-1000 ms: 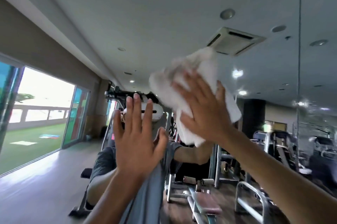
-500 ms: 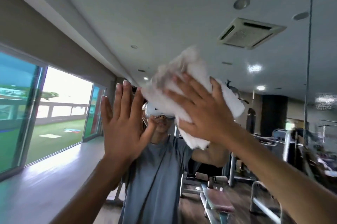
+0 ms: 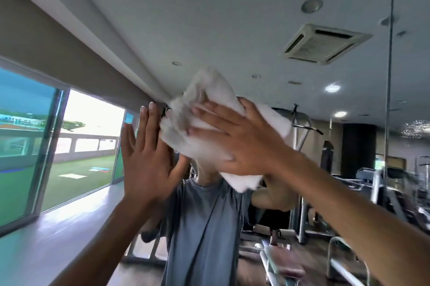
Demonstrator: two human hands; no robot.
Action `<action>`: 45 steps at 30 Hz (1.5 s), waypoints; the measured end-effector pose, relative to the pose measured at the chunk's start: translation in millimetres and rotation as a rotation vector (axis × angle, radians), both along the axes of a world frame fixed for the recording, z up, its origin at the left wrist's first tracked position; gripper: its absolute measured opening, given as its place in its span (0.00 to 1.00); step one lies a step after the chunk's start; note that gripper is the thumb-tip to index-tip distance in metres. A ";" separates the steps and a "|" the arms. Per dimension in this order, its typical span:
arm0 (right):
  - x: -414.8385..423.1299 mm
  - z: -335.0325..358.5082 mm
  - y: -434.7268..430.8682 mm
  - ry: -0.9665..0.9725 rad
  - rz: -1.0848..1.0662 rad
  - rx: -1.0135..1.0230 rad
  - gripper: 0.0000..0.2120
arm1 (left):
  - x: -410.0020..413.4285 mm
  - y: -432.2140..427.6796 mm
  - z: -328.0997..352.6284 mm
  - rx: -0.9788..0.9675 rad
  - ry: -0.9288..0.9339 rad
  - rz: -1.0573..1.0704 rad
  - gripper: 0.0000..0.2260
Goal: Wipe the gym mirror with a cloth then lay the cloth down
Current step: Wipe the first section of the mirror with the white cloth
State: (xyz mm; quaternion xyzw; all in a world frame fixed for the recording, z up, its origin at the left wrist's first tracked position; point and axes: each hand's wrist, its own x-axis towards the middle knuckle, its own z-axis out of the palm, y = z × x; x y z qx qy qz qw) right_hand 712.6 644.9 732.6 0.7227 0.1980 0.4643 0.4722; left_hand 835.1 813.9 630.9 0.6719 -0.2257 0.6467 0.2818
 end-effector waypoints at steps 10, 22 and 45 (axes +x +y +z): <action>9.8 9.9 10.7 -0.441 0.030 0.653 0.34 | -0.8 1.0 -0.4 -0.023 0.020 -0.030 0.31; -71.8 46.1 -106.2 -0.515 -0.015 0.818 0.31 | -39.8 -47.0 11.2 0.091 -0.027 -0.027 0.29; -121.6 -45.6 -175.1 -0.223 -0.157 0.316 0.33 | -79.4 -136.7 17.1 0.162 -0.191 -0.115 0.29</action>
